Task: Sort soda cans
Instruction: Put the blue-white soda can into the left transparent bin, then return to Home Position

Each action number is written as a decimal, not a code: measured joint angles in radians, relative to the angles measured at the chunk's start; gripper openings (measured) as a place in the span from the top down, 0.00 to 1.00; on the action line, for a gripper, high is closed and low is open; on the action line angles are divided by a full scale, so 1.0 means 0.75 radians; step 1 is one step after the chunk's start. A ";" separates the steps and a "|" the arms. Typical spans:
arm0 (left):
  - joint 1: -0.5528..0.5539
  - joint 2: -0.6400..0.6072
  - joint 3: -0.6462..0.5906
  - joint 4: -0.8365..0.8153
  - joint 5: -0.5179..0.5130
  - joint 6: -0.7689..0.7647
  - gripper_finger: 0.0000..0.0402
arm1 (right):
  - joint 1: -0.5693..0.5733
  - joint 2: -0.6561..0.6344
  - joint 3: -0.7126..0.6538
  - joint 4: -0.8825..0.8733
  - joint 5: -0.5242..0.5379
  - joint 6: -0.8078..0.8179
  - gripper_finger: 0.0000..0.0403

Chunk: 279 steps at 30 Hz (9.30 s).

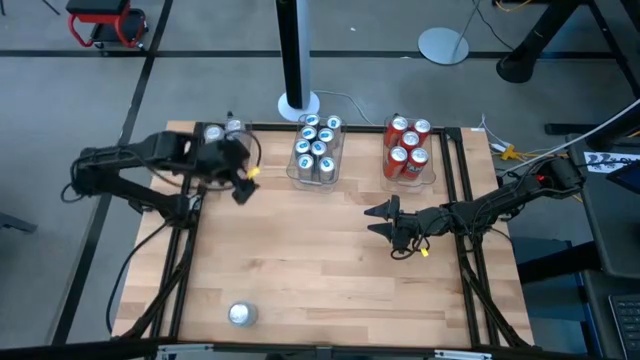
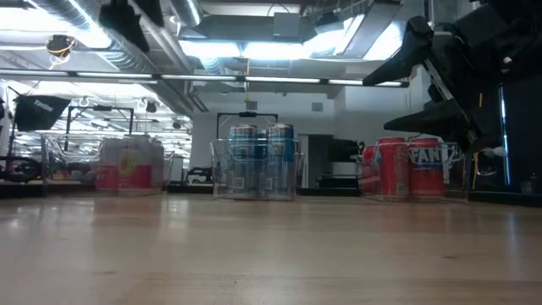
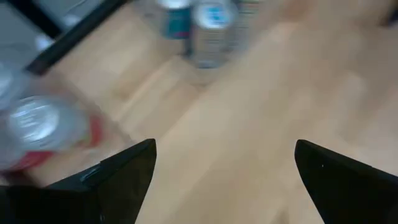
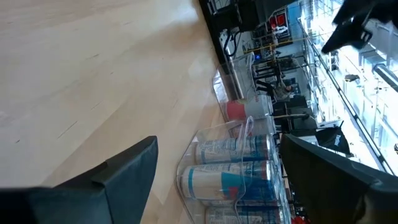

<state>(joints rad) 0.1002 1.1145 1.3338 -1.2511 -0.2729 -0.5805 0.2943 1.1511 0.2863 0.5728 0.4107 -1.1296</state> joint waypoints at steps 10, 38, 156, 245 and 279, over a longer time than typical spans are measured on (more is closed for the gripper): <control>-0.331 0.015 -0.002 0.296 -0.035 -0.097 0.06 | 0.000 0.000 0.000 0.001 0.000 0.033 0.17; -1.135 0.370 -0.002 0.310 -0.023 -0.811 0.02 | 0.000 0.157 0.000 0.123 -0.004 -0.003 0.17; -0.720 0.313 -0.105 -0.134 -0.405 -0.912 0.28 | 0.000 0.158 0.001 0.112 -0.004 -0.037 0.17; 0.653 0.168 -0.236 0.111 0.065 0.234 0.03 | 0.000 0.191 0.001 0.113 0.000 -0.035 0.17; -0.222 -0.328 -0.832 1.115 -0.025 0.388 0.26 | 0.000 0.198 0.015 0.155 -0.270 0.180 0.17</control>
<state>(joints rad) -0.0659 0.8686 0.7101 -0.4150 -0.2920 -0.2897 0.2944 1.2995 0.2974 0.6889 0.2081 -0.9943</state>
